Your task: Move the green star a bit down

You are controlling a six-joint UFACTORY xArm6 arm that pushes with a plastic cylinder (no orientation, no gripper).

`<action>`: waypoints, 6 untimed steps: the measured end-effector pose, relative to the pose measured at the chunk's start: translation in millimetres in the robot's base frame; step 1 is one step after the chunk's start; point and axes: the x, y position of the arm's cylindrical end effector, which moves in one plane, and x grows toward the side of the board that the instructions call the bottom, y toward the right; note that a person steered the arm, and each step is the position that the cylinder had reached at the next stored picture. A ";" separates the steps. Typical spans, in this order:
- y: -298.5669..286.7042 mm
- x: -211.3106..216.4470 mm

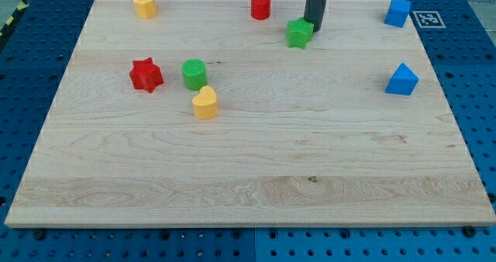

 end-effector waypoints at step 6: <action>-7.9 19.2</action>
